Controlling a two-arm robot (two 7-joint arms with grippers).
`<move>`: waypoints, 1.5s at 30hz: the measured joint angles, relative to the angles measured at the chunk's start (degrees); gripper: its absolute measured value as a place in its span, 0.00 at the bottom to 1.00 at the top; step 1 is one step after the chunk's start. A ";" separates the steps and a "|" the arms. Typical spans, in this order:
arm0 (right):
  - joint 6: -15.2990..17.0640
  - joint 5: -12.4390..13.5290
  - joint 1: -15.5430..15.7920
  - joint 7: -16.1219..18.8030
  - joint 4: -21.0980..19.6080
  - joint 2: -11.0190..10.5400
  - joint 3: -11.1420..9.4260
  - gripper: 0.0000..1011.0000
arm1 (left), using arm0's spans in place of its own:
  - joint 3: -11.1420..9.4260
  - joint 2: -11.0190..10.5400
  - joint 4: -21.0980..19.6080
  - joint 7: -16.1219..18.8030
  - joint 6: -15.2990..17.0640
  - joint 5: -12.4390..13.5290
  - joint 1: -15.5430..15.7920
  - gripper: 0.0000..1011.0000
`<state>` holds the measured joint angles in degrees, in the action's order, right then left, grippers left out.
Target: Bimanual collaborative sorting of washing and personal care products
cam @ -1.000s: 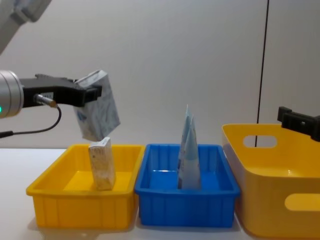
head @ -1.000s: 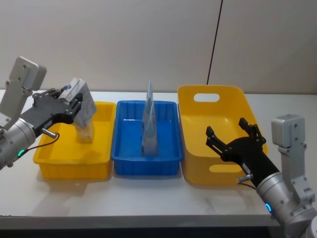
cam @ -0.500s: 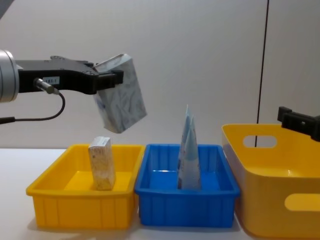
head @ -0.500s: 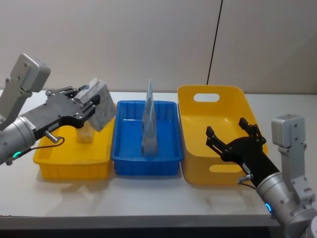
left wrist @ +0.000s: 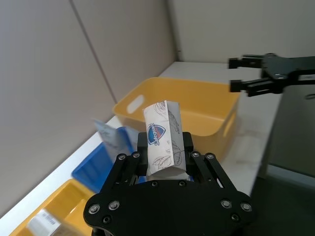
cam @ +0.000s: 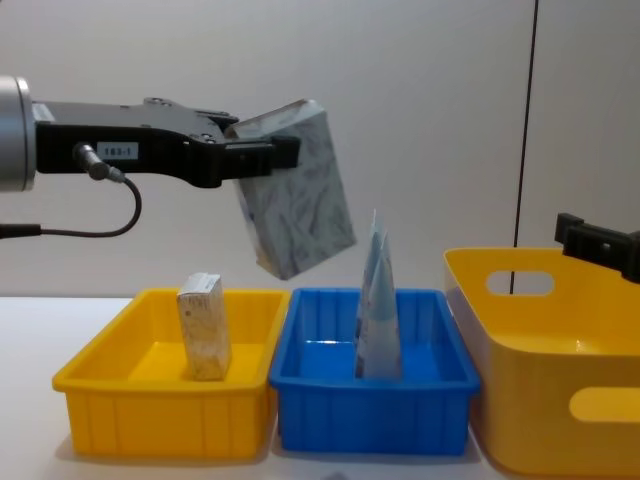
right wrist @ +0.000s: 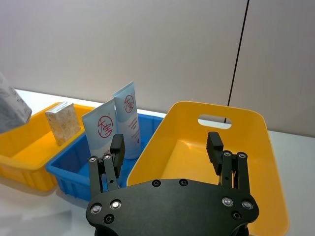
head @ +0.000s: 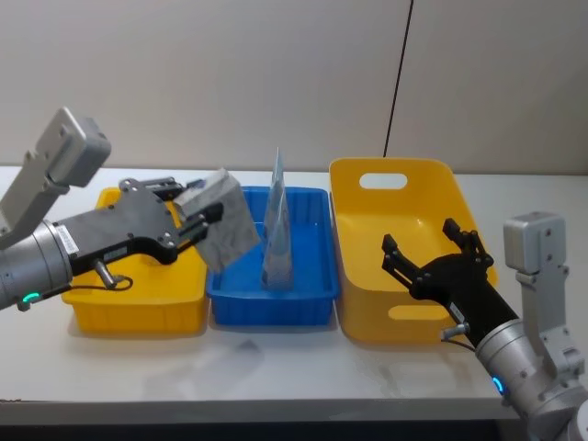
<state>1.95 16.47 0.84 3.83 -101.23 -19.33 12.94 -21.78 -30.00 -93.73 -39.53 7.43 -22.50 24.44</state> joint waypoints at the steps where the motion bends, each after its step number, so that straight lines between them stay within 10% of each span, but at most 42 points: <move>1: 0.00 0.00 0.00 0.00 0.00 0.00 0.00 0.99 | -0.23 -0.17 -0.07 -0.53 -0.02 -0.17 0.16 0.35; 17: 0.00 0.00 0.00 0.00 0.00 0.00 0.00 0.99 | -4.79 -1.30 0.84 -11.31 0.35 -3.62 3.78 0.35; 45: 0.00 0.00 0.00 0.00 0.00 0.00 0.00 0.99 | -7.61 -0.70 3.11 -13.48 1.22 -4.95 6.12 0.35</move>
<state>1.95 16.47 0.84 3.83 -101.23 -19.33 12.94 -29.40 -30.70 -90.62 -53.01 8.65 -27.45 30.57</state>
